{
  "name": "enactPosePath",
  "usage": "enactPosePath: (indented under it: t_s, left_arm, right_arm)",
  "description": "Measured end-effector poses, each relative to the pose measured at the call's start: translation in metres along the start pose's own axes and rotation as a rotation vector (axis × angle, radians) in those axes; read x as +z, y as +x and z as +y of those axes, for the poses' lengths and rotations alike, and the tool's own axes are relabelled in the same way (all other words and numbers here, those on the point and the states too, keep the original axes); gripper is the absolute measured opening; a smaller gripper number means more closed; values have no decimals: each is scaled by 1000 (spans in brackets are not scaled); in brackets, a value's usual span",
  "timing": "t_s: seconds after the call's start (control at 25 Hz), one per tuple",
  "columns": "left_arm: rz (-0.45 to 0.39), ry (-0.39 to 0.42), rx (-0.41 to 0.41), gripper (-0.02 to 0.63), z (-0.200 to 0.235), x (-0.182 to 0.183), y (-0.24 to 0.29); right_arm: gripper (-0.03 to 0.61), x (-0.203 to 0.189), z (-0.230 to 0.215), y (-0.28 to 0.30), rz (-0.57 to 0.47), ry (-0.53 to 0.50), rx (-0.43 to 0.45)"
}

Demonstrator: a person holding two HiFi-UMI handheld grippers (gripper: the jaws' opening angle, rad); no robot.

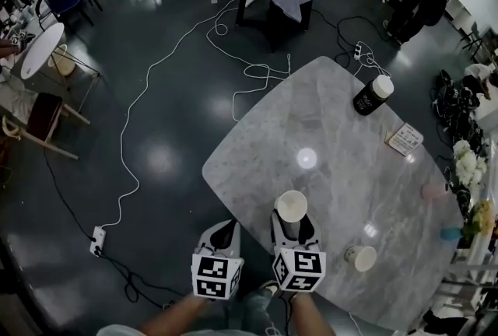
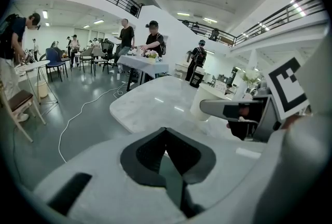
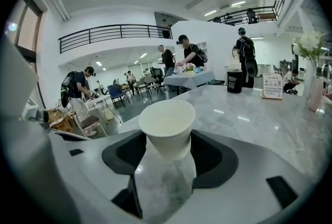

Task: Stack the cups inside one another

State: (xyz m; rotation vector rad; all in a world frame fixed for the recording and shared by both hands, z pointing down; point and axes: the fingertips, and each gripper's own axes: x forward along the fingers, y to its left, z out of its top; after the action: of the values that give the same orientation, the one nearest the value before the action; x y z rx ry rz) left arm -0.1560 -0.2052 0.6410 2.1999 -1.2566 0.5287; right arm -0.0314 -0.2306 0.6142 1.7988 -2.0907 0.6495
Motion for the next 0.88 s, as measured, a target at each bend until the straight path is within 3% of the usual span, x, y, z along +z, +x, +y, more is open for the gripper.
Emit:
enactPosePath:
  t_s: [0.88]
  left_arm:
    - [-110,112,-113,-2,-114,42,-26]
  right_arm:
    - [241,39,-57,-106,-103,-1,-84]
